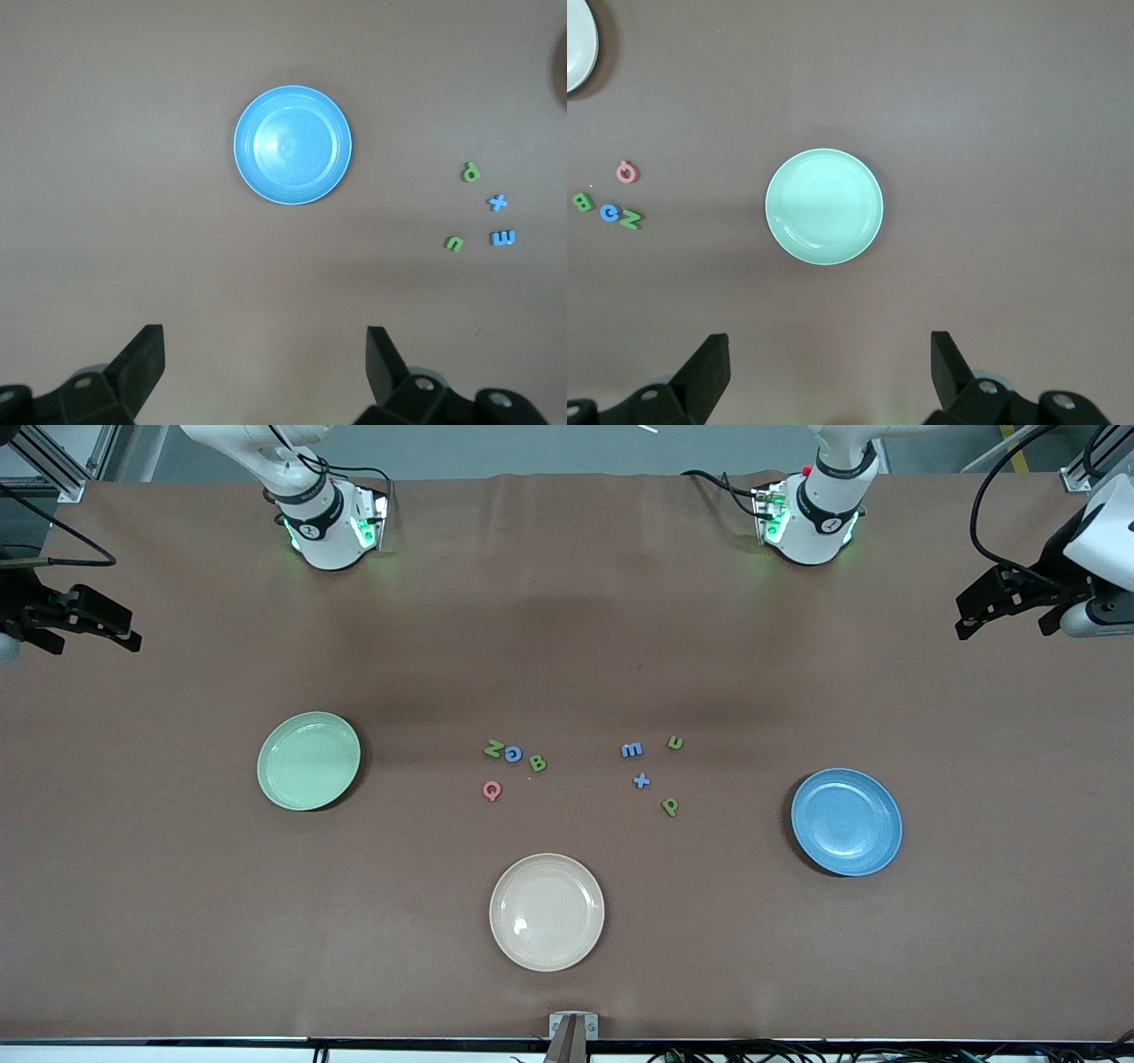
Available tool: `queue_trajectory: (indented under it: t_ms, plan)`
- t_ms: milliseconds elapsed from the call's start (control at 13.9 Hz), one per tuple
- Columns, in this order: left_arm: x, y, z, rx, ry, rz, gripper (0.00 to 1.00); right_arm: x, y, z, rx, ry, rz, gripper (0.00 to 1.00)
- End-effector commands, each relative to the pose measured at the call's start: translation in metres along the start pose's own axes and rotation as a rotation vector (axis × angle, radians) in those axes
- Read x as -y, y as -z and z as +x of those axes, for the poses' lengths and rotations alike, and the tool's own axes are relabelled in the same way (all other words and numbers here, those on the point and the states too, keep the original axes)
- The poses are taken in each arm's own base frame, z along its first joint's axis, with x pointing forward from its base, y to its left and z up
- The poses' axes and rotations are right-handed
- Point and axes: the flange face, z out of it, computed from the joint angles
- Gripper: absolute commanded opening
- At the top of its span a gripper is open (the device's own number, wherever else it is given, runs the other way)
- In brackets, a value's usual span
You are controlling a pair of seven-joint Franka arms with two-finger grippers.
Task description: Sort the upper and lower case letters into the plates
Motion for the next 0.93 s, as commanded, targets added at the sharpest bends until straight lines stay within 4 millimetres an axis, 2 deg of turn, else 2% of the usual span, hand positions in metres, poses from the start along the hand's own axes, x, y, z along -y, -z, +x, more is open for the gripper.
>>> queue_trajectory:
  t_ms: [0,287,430,646,789,861]
  plan:
    - [0.003,0.007,-0.007,0.033,-0.018,-0.003,1.00,0.002,0.000,-0.016,-0.018,-0.004,0.004,1.00]
    - [0.006,0.009,-0.001,0.033,-0.012,0.003,1.00,0.004,-0.001,-0.015,-0.016,-0.002,0.006,1.00]
    - [0.003,-0.008,0.008,0.067,-0.001,-0.003,1.00,0.005,-0.001,-0.015,-0.017,-0.002,0.023,1.00]
    - [-0.015,-0.055,0.029,0.093,-0.018,-0.009,1.00,0.005,-0.002,-0.015,-0.016,-0.002,0.026,1.00]
    - [-0.040,-0.100,0.031,0.070,-0.024,-0.014,1.00,0.005,-0.003,-0.015,-0.011,0.001,0.023,1.00]
    - [-0.059,-0.125,0.030,0.056,-0.007,-0.017,1.00,0.004,-0.004,-0.015,-0.005,0.001,0.017,1.00]
